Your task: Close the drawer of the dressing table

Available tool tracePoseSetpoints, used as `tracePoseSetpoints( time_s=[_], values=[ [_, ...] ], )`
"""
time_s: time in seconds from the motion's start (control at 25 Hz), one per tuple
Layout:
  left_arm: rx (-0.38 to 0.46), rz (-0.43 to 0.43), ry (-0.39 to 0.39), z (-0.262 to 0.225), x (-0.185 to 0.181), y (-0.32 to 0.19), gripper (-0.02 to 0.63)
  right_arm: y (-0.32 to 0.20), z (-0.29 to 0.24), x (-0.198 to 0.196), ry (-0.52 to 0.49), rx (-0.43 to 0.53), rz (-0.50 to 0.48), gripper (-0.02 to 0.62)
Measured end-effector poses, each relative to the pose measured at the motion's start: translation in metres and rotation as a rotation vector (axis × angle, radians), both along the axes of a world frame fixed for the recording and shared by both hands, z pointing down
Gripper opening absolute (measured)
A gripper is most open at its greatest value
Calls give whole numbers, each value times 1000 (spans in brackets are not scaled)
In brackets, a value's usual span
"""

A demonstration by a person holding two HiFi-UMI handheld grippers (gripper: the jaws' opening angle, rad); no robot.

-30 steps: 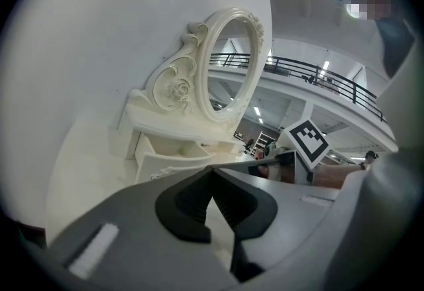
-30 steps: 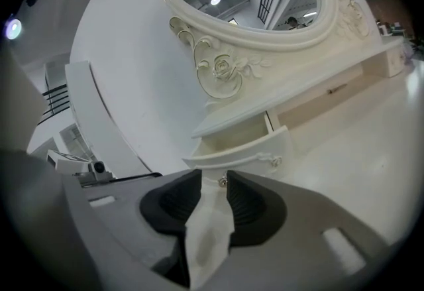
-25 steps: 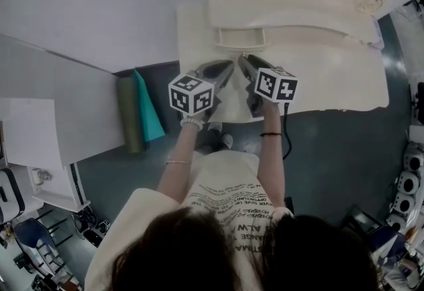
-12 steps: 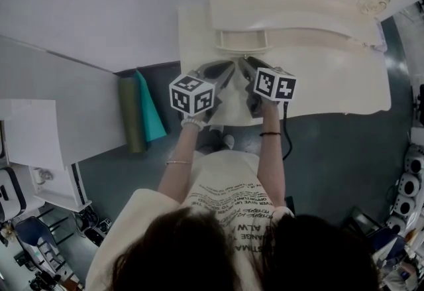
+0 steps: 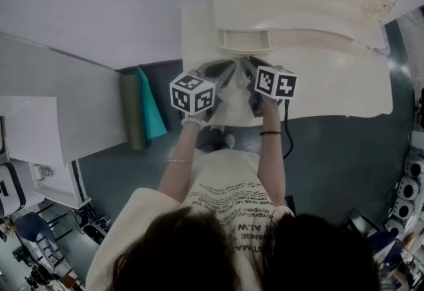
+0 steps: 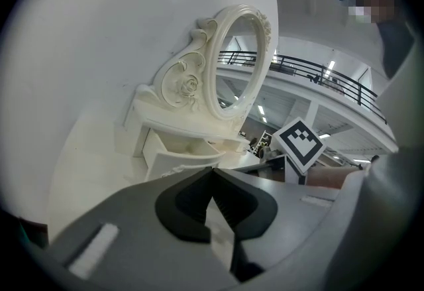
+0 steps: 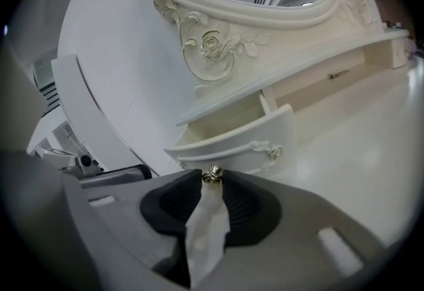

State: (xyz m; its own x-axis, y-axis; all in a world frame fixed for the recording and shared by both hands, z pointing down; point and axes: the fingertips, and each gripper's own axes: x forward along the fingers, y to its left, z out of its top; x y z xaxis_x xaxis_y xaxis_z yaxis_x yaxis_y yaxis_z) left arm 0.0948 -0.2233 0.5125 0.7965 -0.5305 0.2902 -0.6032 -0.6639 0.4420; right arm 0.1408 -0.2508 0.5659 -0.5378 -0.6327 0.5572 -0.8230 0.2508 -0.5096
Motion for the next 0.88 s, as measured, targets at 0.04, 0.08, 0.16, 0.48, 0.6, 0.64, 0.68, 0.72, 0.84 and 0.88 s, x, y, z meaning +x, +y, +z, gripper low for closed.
tracePoseSetpoints(
  time_s=[0.04,0.08,0.16,0.48,0.6,0.64,0.68,0.72,0.84,0.88],
  values=[
    [-1,-1,0,0,0,0,-2,0,0,0,1,0,-2,104],
    [-2,-1,1,0,0,0,-2,0,0,0,1,0,-5,104],
    [-3,0,1,1,-1,-1,-2,0,0,-1,1,0,-8,104],
    [-1,2,4,0,2,-3,-2,-1,1,-1,5,-4,-20,104],
    [0,3,4,0,3,-4,-2,-1,0,0,6,-2,-23,104],
    [-1,4,4,0,3,-5,-2,-2,0,0,7,-3,-23,104],
    [-2,5,5,0,3,-5,-2,-2,0,0,7,-4,-24,104],
    [-4,6,6,1,4,-5,-2,-2,0,0,6,-5,-24,104],
    [-10,8,8,2,4,-6,-2,-3,0,1,3,-4,-26,104],
    [-12,8,8,2,4,-6,-2,-3,-1,0,3,-4,-26,104]
  ],
)
